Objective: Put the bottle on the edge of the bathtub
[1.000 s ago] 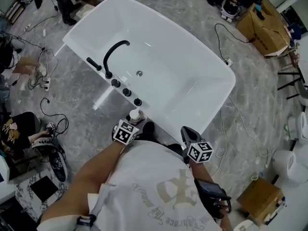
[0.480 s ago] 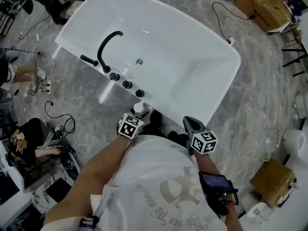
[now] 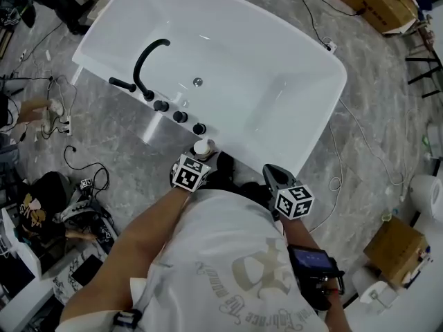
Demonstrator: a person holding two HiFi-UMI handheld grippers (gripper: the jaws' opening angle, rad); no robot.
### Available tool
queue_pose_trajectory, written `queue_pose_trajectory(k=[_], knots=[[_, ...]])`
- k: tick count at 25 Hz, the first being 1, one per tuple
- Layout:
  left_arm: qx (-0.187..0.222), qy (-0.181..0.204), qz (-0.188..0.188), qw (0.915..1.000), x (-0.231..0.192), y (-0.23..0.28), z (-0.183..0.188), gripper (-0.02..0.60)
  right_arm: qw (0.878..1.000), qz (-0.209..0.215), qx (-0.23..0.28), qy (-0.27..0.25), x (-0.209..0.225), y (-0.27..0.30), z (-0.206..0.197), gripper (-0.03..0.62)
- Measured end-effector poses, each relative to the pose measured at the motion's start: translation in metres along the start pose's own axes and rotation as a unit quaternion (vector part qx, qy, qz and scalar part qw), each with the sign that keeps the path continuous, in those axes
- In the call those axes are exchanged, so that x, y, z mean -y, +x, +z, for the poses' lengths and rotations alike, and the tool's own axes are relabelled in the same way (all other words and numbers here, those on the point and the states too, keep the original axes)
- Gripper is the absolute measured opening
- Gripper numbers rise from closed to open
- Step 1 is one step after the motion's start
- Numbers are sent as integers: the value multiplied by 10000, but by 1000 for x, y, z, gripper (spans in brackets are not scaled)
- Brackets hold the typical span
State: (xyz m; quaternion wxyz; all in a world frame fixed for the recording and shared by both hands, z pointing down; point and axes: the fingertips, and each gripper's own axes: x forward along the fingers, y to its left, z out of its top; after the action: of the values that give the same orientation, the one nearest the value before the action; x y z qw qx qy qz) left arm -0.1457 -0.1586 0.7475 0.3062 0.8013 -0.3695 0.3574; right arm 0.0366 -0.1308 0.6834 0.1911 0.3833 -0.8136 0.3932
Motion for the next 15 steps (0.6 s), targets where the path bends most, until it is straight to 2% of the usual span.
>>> queue_pose_trajectory(k=[8,12,15], knots=[[-35,16,117,9999,0,11,10,224,9999,101,16,-14,-1,8,5,6],[-39,-79,236,9997,-3,18,15,225,9999,103,7,30,-2,7,1,6],[-68,-9,361,9993,-8,27,15,225,9999,92,-5,55,-1,8,0,6]])
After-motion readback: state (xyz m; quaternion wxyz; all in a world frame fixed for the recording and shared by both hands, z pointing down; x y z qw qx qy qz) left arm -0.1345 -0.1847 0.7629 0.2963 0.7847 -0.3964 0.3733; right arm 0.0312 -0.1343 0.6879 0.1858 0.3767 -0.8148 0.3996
